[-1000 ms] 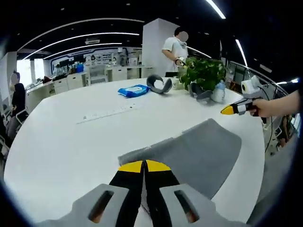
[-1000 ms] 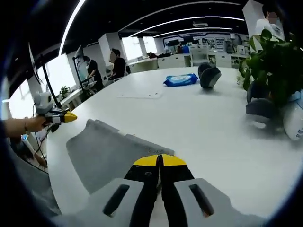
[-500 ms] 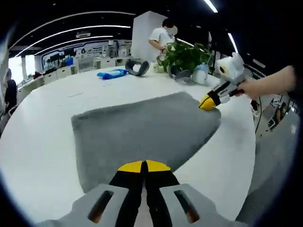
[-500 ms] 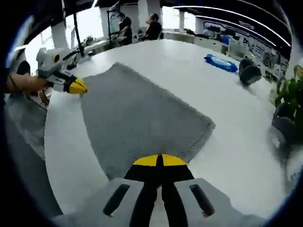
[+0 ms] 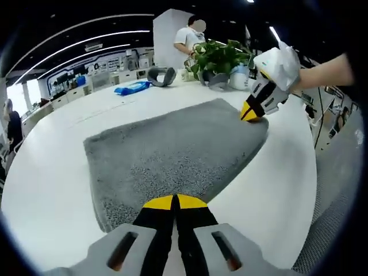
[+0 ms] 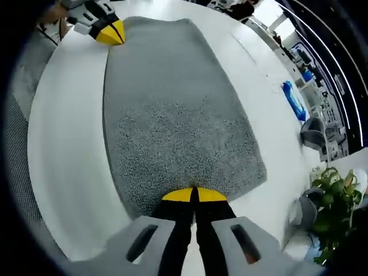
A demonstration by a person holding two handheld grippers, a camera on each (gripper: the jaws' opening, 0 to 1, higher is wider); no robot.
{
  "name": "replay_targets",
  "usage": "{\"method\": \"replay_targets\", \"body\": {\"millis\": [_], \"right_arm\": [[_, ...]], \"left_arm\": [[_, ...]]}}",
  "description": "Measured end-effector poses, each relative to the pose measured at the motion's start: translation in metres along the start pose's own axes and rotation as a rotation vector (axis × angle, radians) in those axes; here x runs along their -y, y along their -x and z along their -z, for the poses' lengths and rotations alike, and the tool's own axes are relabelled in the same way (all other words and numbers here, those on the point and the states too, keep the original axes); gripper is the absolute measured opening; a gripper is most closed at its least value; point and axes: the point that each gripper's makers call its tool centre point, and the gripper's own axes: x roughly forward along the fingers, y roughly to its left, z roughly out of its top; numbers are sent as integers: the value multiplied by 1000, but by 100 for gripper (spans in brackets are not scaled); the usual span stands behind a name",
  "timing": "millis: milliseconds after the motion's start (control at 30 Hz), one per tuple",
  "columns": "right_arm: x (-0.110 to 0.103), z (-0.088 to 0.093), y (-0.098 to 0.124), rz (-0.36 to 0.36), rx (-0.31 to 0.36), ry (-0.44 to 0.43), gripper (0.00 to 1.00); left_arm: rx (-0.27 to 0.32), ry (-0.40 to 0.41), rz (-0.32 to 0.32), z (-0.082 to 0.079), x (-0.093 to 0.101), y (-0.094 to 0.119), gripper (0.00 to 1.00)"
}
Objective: Fold the towel on the table until its edges align and the towel forms a compact rectangular stack.
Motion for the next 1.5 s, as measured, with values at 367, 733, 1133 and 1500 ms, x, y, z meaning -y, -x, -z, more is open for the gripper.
{"method": "replay_targets", "body": {"millis": [367, 733, 1133, 1500], "right_arm": [[-14, 6, 9, 6, -137, 42, 0], [-40, 16, 22, -5, -204, 113, 0], [-60, 19, 33, -59, -179, -19, 0], [-79, 18, 41, -121, -184, -53, 0]], "left_arm": [[-32, 8, -5, -5, 1, 7, 2], [-35, -230, 148, -15, 66, -2, 8], [102, -169, 97, -51, 55, 9, 7], [80, -230, 365, -44, 124, 8, 7]]}}
